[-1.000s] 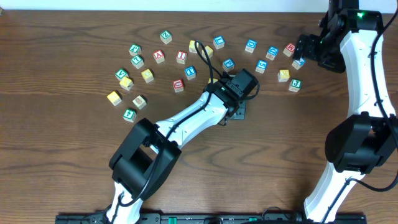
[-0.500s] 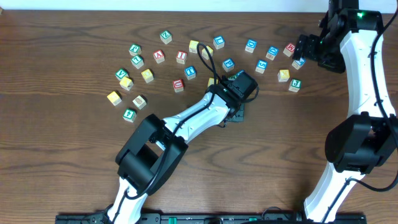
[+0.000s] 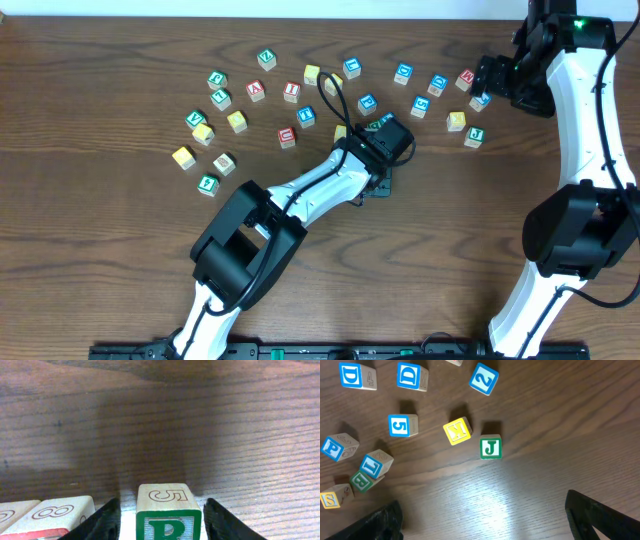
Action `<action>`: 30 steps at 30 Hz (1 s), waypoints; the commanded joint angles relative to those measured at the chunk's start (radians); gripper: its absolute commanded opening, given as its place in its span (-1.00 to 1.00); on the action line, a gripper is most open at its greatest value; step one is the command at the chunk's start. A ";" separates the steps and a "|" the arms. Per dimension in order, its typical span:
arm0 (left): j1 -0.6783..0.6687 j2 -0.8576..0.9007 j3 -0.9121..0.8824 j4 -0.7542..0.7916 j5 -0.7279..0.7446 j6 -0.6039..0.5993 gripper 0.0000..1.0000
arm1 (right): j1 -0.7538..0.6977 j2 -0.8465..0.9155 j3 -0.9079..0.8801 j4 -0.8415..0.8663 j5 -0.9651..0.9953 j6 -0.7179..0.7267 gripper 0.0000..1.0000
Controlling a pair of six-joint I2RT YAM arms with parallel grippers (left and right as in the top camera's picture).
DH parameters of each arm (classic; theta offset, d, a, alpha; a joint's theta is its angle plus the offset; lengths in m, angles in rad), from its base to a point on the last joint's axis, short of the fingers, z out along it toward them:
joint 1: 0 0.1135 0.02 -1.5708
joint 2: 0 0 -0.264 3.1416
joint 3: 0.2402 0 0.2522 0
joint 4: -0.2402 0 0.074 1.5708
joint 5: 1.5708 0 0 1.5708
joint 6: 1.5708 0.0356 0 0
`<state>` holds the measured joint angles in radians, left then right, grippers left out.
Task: Spell out NEURIPS
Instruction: 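Lower the green R block to the right of the U block, then open the left gripper and retract the left arm to upper left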
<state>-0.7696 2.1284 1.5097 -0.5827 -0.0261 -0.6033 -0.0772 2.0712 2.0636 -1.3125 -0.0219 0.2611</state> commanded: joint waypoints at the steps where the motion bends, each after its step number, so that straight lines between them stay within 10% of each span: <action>1: 0.000 0.013 0.010 -0.008 -0.011 -0.001 0.09 | 0.007 0.009 0.014 -0.001 0.001 -0.005 0.96; 20: 0.016 -0.375 0.015 -0.038 -0.016 0.181 0.12 | 0.029 0.009 0.014 -0.013 0.001 -0.005 0.96; 30: 0.294 -0.569 0.015 -0.224 -0.020 0.212 0.12 | 0.116 0.009 0.013 -0.060 0.001 -0.005 0.94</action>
<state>-0.5678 1.5982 1.5097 -0.7712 -0.0311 -0.4328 0.0002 2.0712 2.0636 -1.3594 -0.0223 0.2607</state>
